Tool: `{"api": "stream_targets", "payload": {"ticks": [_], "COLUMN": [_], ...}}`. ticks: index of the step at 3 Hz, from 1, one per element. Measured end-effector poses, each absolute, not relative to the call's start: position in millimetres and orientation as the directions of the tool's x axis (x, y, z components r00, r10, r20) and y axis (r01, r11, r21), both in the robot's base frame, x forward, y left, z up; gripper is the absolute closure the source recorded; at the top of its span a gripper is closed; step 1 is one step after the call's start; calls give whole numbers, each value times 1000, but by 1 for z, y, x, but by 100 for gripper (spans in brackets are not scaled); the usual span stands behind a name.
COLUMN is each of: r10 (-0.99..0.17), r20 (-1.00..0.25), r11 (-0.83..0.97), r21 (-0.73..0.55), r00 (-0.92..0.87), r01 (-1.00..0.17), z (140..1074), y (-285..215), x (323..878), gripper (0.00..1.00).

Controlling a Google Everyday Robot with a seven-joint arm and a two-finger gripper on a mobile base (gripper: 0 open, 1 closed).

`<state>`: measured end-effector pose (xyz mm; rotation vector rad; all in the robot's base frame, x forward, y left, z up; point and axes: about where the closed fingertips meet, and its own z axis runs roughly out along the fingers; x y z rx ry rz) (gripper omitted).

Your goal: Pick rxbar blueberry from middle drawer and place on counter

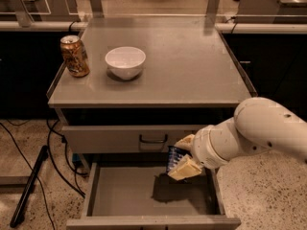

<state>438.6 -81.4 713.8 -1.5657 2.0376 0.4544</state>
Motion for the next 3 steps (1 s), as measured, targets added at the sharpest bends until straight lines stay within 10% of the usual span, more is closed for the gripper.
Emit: {"api": "stream_targets", "payload": {"ticks": [3], "r10": [-800], "r20": [-561], "r11": [343], "r21": [-137], "r00": [-213], "r01": [-929], "z": [830], "y": [-83], "x": [487], "gripper": [100]}}
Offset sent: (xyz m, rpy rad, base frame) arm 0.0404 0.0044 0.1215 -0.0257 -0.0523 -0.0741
